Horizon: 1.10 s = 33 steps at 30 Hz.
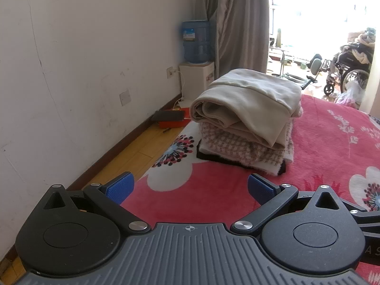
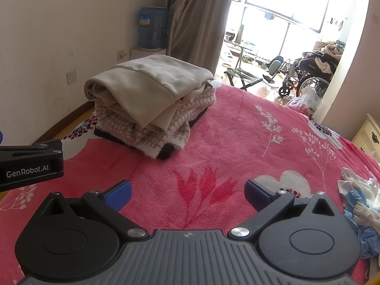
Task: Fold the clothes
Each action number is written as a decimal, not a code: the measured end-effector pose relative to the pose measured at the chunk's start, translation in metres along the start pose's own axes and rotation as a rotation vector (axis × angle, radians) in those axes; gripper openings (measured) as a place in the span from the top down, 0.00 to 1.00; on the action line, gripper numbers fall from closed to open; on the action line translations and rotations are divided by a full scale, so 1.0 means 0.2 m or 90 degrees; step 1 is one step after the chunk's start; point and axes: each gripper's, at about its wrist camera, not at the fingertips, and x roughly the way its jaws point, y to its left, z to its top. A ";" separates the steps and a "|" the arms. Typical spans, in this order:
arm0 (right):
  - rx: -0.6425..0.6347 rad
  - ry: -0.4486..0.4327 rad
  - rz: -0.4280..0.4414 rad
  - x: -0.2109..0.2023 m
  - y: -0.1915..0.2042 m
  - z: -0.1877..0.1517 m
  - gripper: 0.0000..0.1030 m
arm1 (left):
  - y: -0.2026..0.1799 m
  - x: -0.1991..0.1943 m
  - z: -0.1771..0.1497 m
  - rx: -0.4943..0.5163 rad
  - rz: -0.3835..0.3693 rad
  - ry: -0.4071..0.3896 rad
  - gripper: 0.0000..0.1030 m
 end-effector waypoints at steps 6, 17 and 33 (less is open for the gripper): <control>-0.001 0.002 0.001 0.00 0.01 0.00 0.00 | 0.00 0.01 0.00 0.001 0.000 0.002 0.00; -0.003 0.006 -0.001 0.01 0.02 0.00 0.00 | 0.00 0.00 -0.01 0.003 0.000 0.002 0.00; 0.000 0.012 -0.005 0.00 0.03 0.00 0.00 | 0.00 0.00 0.01 0.005 0.001 -0.001 0.00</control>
